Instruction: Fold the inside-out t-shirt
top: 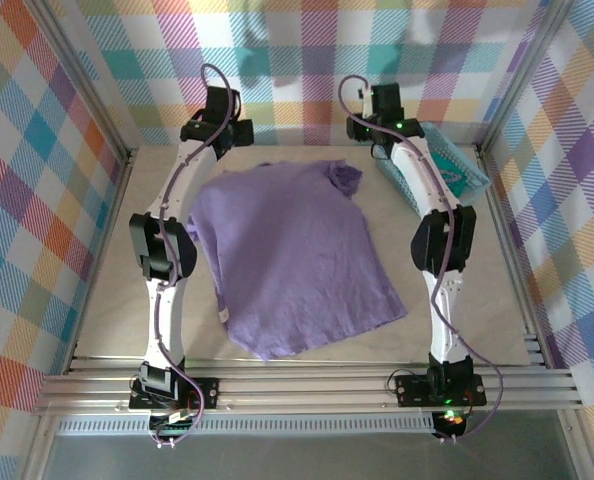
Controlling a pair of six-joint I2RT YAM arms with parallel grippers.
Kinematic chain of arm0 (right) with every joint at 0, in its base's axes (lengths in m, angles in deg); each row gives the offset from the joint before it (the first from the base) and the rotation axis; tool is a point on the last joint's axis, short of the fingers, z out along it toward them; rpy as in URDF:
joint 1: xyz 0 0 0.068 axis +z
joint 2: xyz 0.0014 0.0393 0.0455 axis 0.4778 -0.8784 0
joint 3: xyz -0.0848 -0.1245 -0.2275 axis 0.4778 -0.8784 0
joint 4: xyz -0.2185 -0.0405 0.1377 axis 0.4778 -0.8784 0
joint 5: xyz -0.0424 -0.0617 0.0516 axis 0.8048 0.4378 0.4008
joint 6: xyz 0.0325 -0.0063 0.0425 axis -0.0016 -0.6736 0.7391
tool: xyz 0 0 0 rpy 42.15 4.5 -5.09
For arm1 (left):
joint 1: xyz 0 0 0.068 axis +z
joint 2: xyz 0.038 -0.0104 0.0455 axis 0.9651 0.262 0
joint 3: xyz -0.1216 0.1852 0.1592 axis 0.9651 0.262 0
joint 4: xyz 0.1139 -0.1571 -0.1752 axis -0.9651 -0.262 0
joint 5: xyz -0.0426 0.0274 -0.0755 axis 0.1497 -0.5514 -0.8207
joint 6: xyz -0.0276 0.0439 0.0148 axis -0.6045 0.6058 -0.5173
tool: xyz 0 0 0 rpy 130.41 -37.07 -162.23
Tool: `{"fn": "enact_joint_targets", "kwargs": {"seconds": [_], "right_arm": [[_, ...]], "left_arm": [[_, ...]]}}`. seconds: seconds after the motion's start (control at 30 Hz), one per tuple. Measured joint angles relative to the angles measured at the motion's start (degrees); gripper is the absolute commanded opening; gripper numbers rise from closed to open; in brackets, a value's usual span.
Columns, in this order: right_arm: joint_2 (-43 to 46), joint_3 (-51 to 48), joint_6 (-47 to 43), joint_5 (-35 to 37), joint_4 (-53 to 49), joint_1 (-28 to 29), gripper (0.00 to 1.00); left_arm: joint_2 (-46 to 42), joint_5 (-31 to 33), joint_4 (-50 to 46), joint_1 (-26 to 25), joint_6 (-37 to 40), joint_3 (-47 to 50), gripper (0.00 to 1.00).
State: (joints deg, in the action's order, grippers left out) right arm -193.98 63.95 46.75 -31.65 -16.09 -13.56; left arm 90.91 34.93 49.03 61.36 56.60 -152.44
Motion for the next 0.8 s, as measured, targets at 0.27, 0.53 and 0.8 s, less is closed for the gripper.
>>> {"fn": "enact_joint_targets", "kwargs": {"seconds": [0.27,0.53,0.8], "right_arm": [[23.28,-36.15,1.2,-5.4,2.01,1.05,0.64],[45.4,-66.69,7.65,-15.04,10.23,1.77,0.66],[50.6,-77.55,9.35,-14.29,10.54,1.6,0.67]], "left_arm": [[-36.72,-10.27,19.89,-3.76,-5.6,52.3,0.78],[-47.84,-17.16,33.66,-24.76,-3.37,75.97,0.75],[-51.28,-17.66,28.44,-45.79,3.98,86.99,0.67]]}}
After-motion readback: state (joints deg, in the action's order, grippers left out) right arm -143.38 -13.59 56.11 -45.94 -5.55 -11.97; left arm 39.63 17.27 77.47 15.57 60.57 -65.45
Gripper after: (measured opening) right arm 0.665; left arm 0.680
